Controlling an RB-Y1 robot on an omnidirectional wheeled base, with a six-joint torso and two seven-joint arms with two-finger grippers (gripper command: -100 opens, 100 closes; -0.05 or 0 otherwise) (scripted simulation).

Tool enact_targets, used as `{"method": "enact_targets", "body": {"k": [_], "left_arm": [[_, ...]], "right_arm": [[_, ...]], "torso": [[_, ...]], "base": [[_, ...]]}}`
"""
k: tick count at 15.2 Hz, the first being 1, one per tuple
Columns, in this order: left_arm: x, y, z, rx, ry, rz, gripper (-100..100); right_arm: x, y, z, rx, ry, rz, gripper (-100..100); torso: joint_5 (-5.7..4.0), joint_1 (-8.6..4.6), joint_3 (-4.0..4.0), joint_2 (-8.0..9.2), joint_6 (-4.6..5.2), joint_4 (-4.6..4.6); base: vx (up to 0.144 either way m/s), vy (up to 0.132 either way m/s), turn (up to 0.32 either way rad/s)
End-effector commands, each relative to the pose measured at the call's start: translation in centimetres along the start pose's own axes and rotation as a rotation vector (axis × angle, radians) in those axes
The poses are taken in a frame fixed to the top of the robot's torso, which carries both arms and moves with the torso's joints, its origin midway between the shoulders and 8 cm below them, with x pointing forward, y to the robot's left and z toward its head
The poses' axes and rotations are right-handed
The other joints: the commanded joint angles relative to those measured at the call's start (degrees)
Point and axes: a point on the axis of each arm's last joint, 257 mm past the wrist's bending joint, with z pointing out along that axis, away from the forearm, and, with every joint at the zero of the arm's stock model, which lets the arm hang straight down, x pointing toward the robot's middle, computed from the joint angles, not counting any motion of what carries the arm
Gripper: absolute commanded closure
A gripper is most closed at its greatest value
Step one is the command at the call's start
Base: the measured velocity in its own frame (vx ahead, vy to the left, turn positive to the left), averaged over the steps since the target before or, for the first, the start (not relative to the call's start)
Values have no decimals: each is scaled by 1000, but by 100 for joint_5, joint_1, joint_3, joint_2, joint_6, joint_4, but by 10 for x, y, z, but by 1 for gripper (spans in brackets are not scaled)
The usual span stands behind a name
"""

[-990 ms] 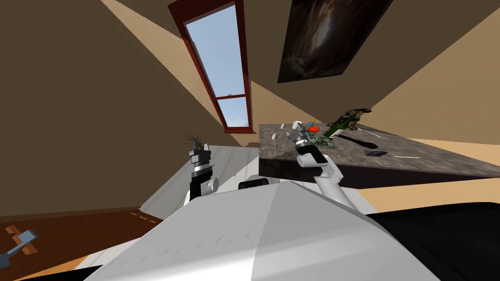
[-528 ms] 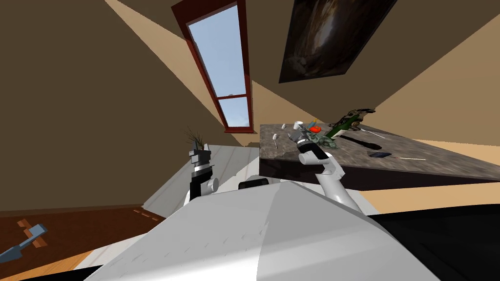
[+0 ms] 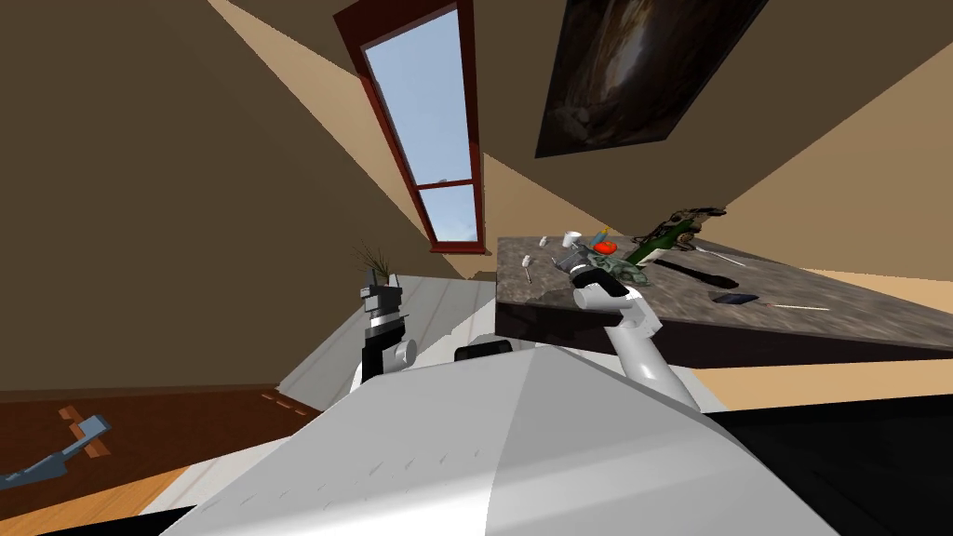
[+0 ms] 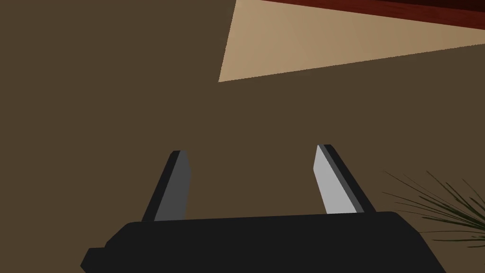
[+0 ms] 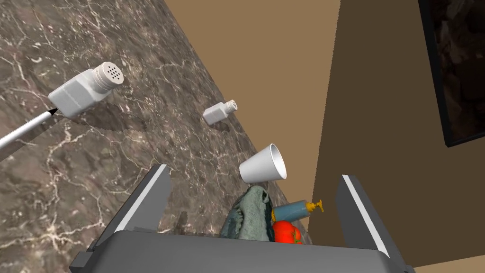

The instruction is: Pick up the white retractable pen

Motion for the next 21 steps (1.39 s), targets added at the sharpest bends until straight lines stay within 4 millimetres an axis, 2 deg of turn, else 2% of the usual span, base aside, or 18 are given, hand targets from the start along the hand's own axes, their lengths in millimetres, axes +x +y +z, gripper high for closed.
{"method": "enact_targets", "body": {"k": [1, 2, 3, 6, 7, 9, 10, 13, 14, 17, 18, 20, 21], "left_arm": [[0, 0, 0, 0, 0, 0, 0], [0, 0, 0, 0, 0, 0, 0], [0, 0, 0, 0, 0, 0, 0], [0, 0, 0, 0, 0, 0, 0], [0, 0, 0, 0, 0, 0, 0], [0, 0, 0, 0, 0, 0, 0], [0, 0, 0, 0, 0, 0, 0], [0, 0, 0, 0, 0, 0, 0], [0, 0, 0, 0, 0, 0, 0], [0, 0, 0, 0, 0, 0, 0], [0, 0, 0, 0, 0, 0, 0], [0, 0, 0, 0, 0, 0, 0], [0, 0, 0, 0, 0, 0, 0]], "right_arm": [[-19, -4, 5, 32, -51, 40, -100], [-22, -7, 4, 43, -62, 40, -100], [-36, -4, 10, 52, -99, 88, -100], [-45, -12, 8, 83, -132, 96, -100], [-61, -11, 12, 94, -176, 153, -100], [-67, -18, 10, 119, -204, 154, -100], [-81, -15, 14, 123, -240, 210, -100], [-89, -23, 11, 154, -277, 215, -100], [-104, -22, 13, 159, -318, 275, -100], [-110, -30, 9, 187, -351, 276, -100], [-125, -29, 10, 194, -395, 338, -100], [-130, -36, 6, 218, -424, 339, -100], [-142, -35, 7, 218, -461, 401, -100]], "torso": [[0, 0, 0, 0, 0, 0], [0, 1, -1, -1, 0, 0], [0, 1, 0, 0, 2, 0], [0, 2, -1, -1, 2, -1], [0, 1, 0, 0, 2, 0], [1, 4, -1, -2, 0, 0], [1, 3, -1, -2, 2, -1], [1, 5, -1, -2, 2, -1], [1, 3, 0, 0, 2, 0], [1, 4, -2, -2, 2, -1], [0, 3, -1, -1, 3, -1], [1, 7, -1, -2, 1, -1], [1, 6, -2, -3, 1, -1]], "base": [[5, 20, 58], [4, 14, 25], [7, 19, 58], [5, 16, 26], [6, 20, 52], [9, 21, 50], [9, 25, 57], [7, 22, 29], [8, 21, 58], [10, 20, 33], [6, 27, 60], [13, 27, 47], [19, 34, 67]]}}
